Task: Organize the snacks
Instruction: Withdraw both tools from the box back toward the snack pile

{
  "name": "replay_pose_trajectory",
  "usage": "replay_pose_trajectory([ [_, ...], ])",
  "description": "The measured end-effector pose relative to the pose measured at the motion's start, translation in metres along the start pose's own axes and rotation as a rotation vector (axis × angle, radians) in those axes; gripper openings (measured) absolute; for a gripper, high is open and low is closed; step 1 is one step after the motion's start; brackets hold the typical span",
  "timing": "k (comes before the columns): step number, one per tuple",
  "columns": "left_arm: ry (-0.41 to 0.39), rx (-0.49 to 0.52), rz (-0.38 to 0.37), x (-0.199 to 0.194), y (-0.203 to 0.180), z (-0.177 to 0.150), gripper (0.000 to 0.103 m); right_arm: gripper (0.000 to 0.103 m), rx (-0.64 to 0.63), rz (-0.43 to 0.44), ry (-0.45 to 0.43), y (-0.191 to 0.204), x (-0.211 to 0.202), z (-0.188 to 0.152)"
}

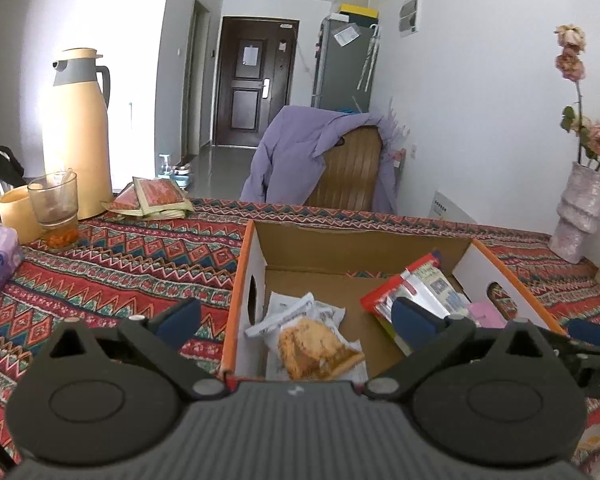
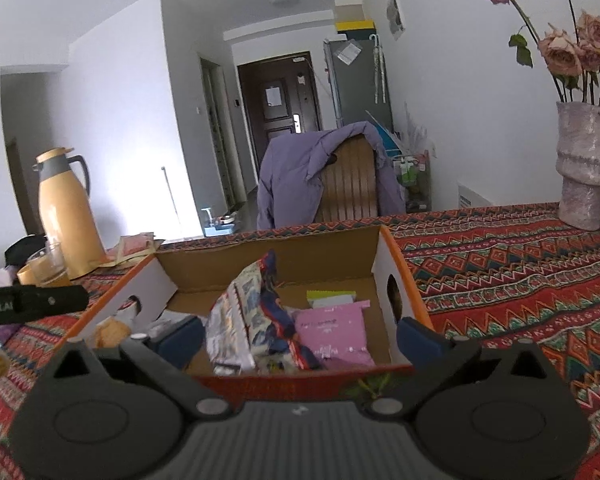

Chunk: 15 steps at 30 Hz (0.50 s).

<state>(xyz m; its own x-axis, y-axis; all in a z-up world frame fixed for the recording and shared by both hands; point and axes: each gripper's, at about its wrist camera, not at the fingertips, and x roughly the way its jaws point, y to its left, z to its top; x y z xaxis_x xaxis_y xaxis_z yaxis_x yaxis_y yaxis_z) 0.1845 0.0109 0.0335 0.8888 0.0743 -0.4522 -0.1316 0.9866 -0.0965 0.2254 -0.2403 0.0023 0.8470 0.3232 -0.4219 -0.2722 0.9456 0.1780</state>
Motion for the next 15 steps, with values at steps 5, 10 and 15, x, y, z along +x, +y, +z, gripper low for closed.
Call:
replay_pose_trajectory([
  [5,-0.008,0.017,-0.033,-0.026,0.006,-0.018,0.103,0.103,-0.015,0.022,-0.009,-0.002,-0.034,-0.012],
  [10,0.025,0.008,-0.059,-0.042,0.013,-0.041,0.103,0.103,-0.030,0.040,-0.009,0.000,-0.063,-0.029],
  [15,0.060,-0.016,-0.076,-0.056,0.019,-0.064,0.103,0.103,-0.041,0.055,0.014,0.003,-0.084,-0.050],
])
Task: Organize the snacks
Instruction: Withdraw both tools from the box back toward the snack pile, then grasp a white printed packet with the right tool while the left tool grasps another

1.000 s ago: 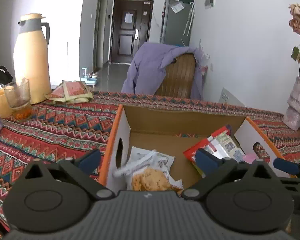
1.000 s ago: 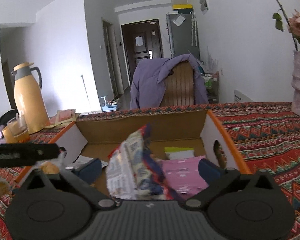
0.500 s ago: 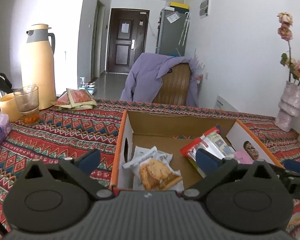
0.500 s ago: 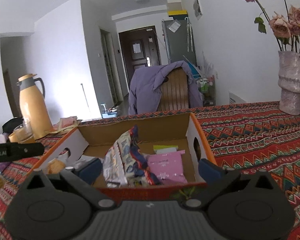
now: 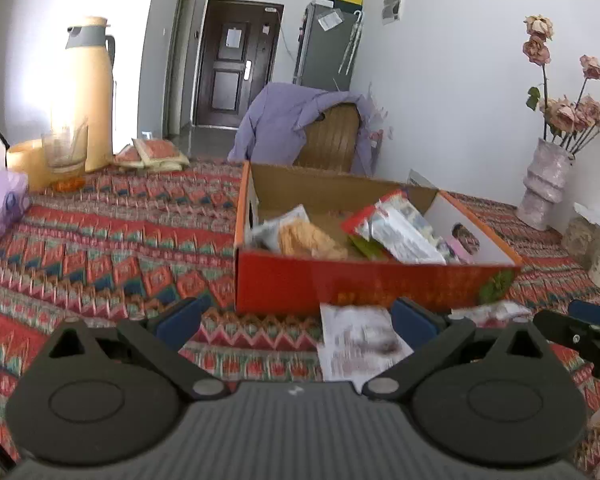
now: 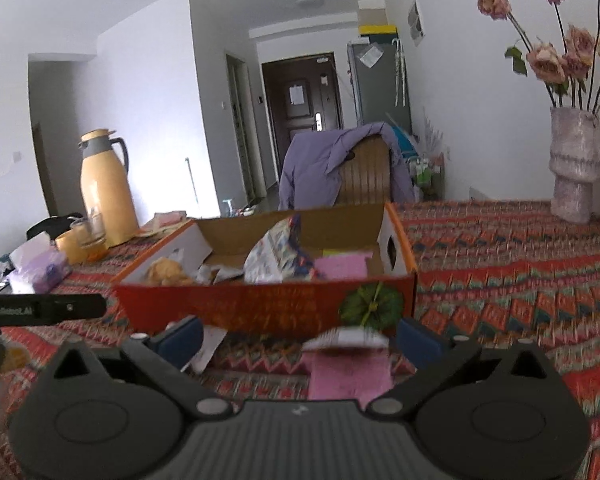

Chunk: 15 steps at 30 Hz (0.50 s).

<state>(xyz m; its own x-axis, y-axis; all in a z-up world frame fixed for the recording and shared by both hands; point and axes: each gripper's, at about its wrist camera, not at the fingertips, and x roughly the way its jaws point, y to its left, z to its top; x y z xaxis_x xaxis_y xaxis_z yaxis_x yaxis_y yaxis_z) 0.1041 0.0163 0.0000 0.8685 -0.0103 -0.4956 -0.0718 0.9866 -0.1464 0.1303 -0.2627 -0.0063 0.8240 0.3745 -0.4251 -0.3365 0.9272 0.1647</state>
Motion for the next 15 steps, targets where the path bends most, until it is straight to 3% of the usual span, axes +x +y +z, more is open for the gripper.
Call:
replay_pose_trajectory([
  [10,0.036,0.017,-0.001,-0.019,0.006,-0.035,0.103,0.103,-0.026,0.005,0.058,0.018,-0.014,-0.038],
  [15,0.038,0.037,0.020,-0.024,0.007,-0.044,0.103,0.103,-0.041,0.024,0.137,0.028,-0.006,-0.052],
])
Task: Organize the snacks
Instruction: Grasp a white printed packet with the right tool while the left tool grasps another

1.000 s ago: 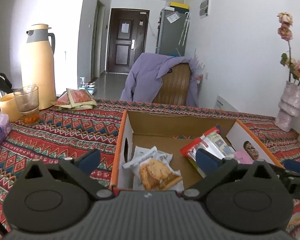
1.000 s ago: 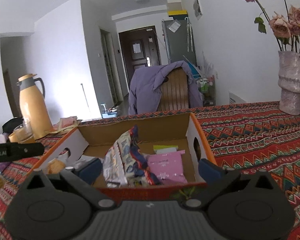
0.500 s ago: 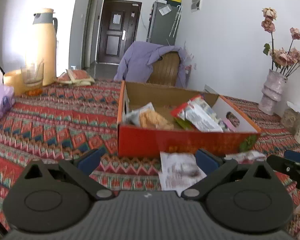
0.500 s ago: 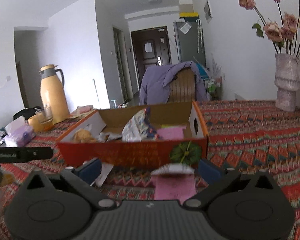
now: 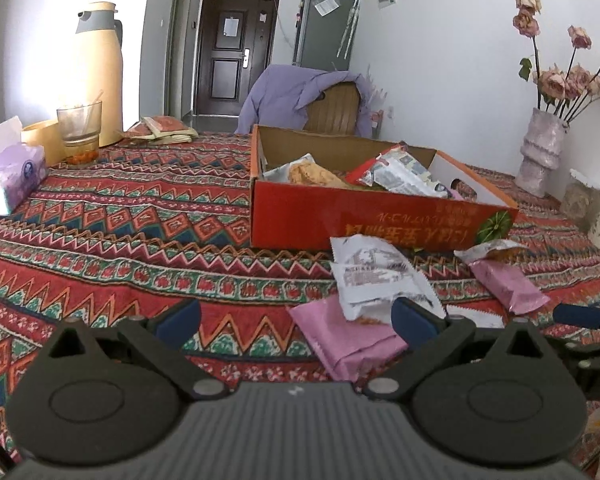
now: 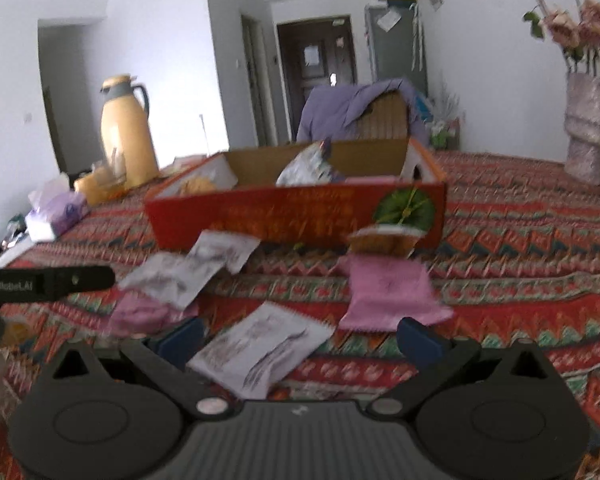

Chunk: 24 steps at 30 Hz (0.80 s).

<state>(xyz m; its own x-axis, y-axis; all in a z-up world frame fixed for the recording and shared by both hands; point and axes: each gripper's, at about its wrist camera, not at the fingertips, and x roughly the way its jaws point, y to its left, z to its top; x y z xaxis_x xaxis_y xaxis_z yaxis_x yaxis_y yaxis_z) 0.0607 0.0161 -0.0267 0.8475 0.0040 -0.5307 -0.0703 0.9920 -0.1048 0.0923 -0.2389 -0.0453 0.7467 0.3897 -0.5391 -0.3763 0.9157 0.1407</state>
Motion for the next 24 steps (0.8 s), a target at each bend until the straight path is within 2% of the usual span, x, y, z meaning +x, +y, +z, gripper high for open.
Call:
replay_pose_trajectory([
  [12,0.002,-0.005,0.033,0.004,0.004,-0.012,0.103,0.103,-0.051,-0.059,0.111,0.031,0.040,0.009],
  [13,0.003,-0.007,0.032,0.005,0.004,-0.012,0.103,0.100,-0.053,-0.066,0.116,0.033,0.043,0.009],
  [18,0.009,-0.023,0.024,0.005,0.006,-0.012,0.103,0.073,-0.082,-0.085,0.118,0.038,0.040,0.004],
  [20,0.009,-0.025,0.023,0.005,0.006,-0.012,0.103,0.056,-0.080,-0.089,0.109,0.034,0.034,0.002],
  [22,0.008,-0.025,0.023,0.005,0.006,-0.012,0.103,0.050,-0.079,-0.082,0.104,0.029,0.028,0.000],
  [24,0.009,-0.024,0.025,0.005,0.006,-0.012,0.103,0.048,-0.075,-0.076,0.093,0.023,0.023,-0.002],
])
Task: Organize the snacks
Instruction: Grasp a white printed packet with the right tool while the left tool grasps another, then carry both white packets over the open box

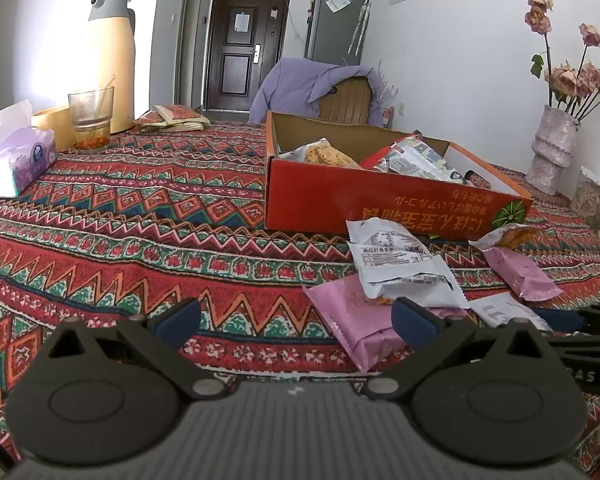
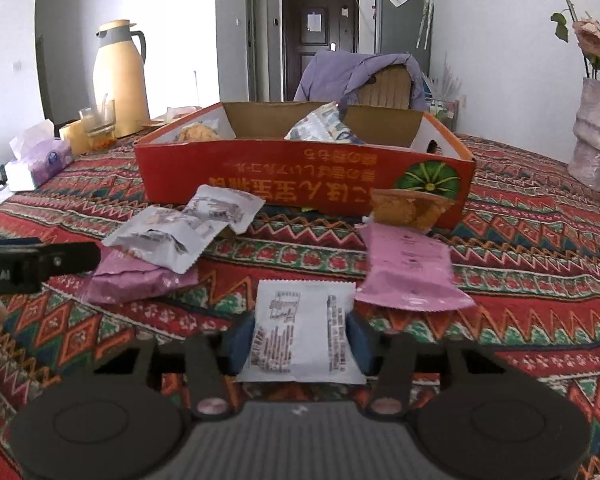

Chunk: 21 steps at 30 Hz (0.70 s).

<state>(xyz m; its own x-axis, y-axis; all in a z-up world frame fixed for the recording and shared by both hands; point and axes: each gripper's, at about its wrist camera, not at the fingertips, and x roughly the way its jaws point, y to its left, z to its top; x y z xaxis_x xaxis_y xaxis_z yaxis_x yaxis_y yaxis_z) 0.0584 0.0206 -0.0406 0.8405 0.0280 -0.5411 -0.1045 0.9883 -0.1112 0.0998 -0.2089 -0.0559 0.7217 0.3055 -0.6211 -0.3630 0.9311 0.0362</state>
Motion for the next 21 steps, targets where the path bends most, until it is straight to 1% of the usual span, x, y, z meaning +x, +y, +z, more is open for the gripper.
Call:
replay_pose_trajectory([
  [2,0.000,0.006,0.006,-0.001,-0.001,0.001,0.103,0.045,0.014,0.011,-0.018,-0.005,-0.003,-0.002],
  [5,-0.009,0.015,0.006,-0.005,-0.007,0.006,0.103,0.041,0.043,0.035,-0.069,-0.013,-0.012,-0.004],
  [9,-0.023,0.019,-0.021,-0.009,-0.018,0.018,0.103,0.041,0.032,0.049,-0.148,-0.014,-0.028,0.000],
  [13,-0.011,0.052,-0.043,-0.002,-0.039,0.031,0.103,0.041,0.024,0.039,-0.198,-0.015,-0.038,0.006],
  [15,0.008,0.069,-0.053,0.005,-0.051,0.037,0.103,0.041,0.028,0.029,-0.208,-0.019,-0.040,0.007],
  [18,0.029,0.098,-0.022,0.018,-0.068,0.039,0.103,0.041,0.054,0.008,-0.212,-0.028,-0.039,0.008],
  [21,0.068,0.117,-0.001,0.034,-0.082,0.040,0.103,0.041,0.081,0.000,-0.207,-0.037,-0.039,0.007],
])
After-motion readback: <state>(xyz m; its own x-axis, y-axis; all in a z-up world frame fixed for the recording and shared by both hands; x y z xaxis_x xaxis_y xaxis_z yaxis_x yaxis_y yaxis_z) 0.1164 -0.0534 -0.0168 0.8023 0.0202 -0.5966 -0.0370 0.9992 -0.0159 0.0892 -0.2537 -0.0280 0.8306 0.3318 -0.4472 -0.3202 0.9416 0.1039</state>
